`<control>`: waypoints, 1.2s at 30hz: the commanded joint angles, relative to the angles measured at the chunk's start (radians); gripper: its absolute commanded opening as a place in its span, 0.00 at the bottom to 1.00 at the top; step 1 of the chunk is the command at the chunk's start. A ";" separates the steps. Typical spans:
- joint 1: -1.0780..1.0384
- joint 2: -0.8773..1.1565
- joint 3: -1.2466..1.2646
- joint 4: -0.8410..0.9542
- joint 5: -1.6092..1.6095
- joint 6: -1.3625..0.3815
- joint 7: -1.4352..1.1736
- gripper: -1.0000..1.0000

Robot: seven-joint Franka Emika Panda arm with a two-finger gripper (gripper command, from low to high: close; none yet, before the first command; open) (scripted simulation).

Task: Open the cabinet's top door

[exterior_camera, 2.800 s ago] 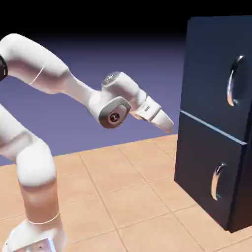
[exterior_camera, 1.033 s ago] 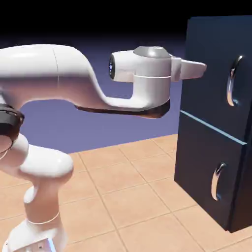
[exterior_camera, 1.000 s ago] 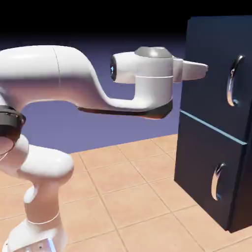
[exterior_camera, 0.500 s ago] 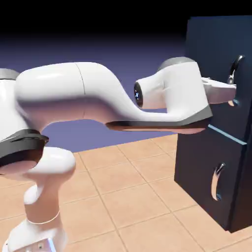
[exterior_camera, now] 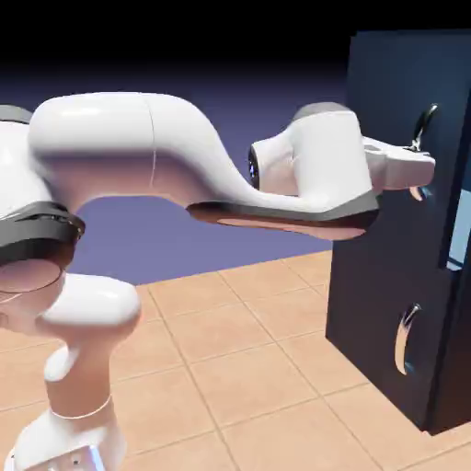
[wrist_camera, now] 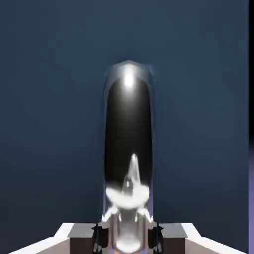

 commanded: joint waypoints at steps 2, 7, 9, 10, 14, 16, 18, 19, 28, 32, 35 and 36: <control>-0.072 0.009 0.060 -0.044 0.036 -0.030 0.000 0.00; -0.254 0.024 0.220 -0.143 0.128 -0.095 0.000 0.00; -0.326 0.026 0.286 -0.178 0.168 -0.117 -0.001 0.00; -0.362 0.027 0.320 -0.195 0.187 -0.127 0.000 0.00; -0.507 0.023 0.460 -0.258 0.271 -0.163 -0.002 0.00; -0.580 0.019 0.530 -0.285 0.314 -0.176 -0.003 0.00; -0.652 0.014 0.602 -0.310 0.357 -0.184 -0.002 0.00; -0.688 0.009 0.638 -0.323 0.382 -0.190 -0.004 0.00; -1.012 -0.047 0.956 -0.405 0.589 -0.183 -0.007 0.00; -1.053 -0.117 1.049 -0.466 0.763 -0.253 -0.107 0.00; -1.063 -0.167 1.116 -0.505 0.893 -0.323 -0.178 0.00; -1.063 -0.182 1.139 -0.516 0.937 -0.349 -0.200 0.00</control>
